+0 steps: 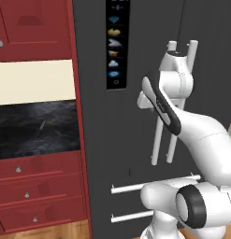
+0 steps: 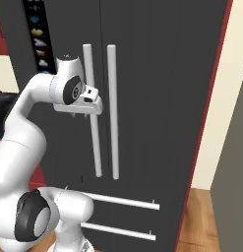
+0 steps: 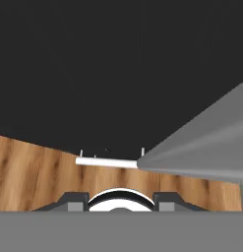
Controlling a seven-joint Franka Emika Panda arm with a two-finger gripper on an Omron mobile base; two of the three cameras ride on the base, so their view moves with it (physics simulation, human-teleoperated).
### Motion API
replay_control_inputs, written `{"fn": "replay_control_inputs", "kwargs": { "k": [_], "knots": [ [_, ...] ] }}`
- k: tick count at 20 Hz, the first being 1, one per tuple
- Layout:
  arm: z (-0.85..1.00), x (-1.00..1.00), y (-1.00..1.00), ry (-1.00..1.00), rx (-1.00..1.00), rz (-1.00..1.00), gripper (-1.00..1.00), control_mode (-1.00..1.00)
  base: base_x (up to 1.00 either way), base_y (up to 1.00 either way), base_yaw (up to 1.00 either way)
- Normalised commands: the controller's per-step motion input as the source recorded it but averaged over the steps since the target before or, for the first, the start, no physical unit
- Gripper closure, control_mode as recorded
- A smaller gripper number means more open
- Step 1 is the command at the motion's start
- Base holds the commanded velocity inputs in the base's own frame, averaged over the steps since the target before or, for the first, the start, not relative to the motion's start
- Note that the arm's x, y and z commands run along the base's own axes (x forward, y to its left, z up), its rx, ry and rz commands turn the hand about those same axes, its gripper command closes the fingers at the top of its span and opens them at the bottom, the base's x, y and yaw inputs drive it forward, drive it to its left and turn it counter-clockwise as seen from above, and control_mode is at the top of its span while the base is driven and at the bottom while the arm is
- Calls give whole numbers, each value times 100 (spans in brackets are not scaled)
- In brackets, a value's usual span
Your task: Retrieve the butter from the fridge and place it on a plate on the dining table. Then retrieve the butter knife by the fridge and place it near the plate.
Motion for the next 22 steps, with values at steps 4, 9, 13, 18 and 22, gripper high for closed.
{"fn": "replay_control_inputs", "kwargs": {
  "k": [4,9,13,18,22],
  "knots": [
    [0,-8,0,0,0,0,-100,100,-27,0,0],
    [0,0,0,0,0,0,-100,100,-80,-8,0],
    [0,0,0,0,0,0,-100,100,-59,-20,-2],
    [0,0,0,0,0,0,-100,100,-7,-34,0],
    [0,0,0,0,0,0,-100,100,-2,-57,-1]
  ]
}}
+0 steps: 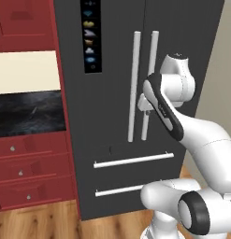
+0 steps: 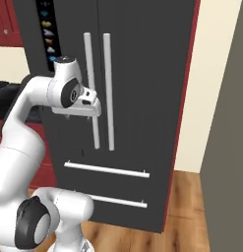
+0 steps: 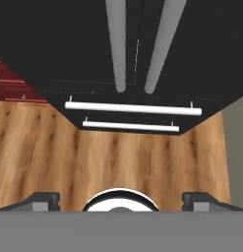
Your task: Retrieve the butter from the fridge and place it on a plate on the dining table. Then retrieve the butter knife by the fridge and place it near the plate.
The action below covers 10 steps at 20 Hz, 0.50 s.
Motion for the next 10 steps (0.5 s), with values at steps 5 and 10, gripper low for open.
{"fn": "replay_control_inputs", "kwargs": {
  "k": [5,10],
  "knots": [
    [0,0,0,0,0,0,-100,100,-1,-20,-4],
    [0,0,0,0,0,0,-100,100,0,15,-10]
  ]
}}
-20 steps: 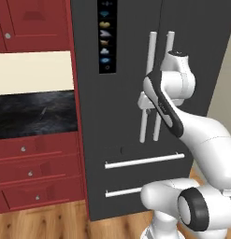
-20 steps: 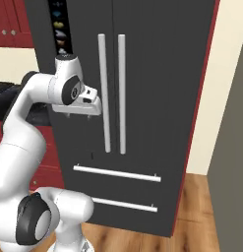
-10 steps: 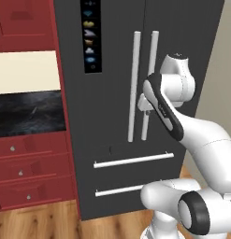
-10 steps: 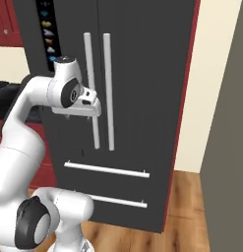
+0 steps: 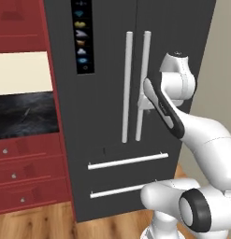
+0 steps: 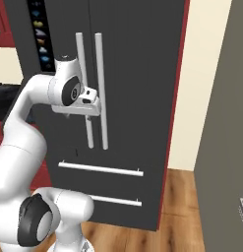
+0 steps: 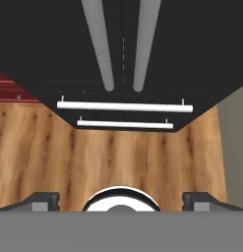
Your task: Retrieve the butter from the fridge and place it on a plate on the dining table. Then retrieve the butter knife by the fridge and place it near the plate.
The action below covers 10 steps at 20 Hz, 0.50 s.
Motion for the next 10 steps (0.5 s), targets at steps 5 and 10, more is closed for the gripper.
{"fn": "replay_control_inputs", "kwargs": {
  "k": [5,10],
  "knots": [
    [0,0,0,0,0,0,-100,100,0,29,-8],
    [0,0,0,0,0,0,-100,100,-2,30,0]
  ]
}}
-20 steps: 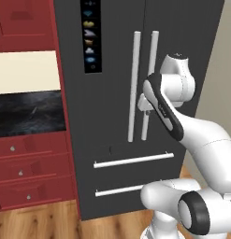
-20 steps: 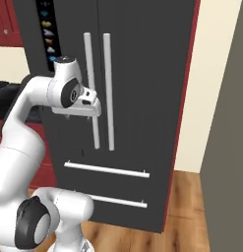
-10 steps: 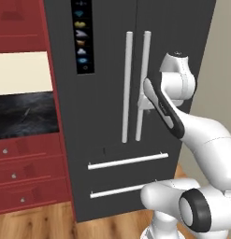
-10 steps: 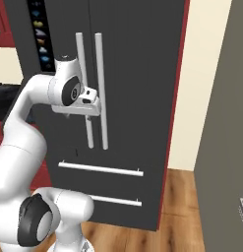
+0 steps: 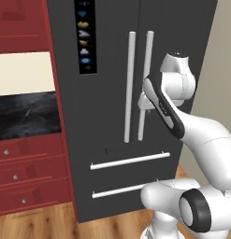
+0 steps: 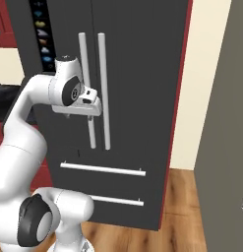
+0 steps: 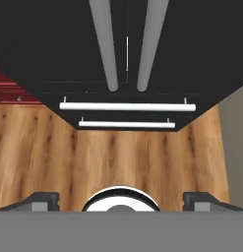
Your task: Retrieve the butter from the fridge and place it on a plate on the dining table. Then retrieve the butter knife by the fridge and place it near the plate.
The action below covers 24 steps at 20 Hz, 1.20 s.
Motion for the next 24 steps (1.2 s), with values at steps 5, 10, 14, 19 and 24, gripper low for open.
{"fn": "replay_control_inputs", "kwargs": {
  "k": [5,10,14,19,24],
  "knots": [
    [0,0,0,0,0,0,-100,-100,-7,9,0],
    [0,5,-9,-12,0,0,-100,-100,0,0,0],
    [0,51,-16,-25,-1,0,-100,-100,0,0,0],
    [0,33,-22,-22,-2,0,-100,-100,0,0,0],
    [6,45,-2,-17,-3,-1,-100,-100,0,0,0]
  ]
}}
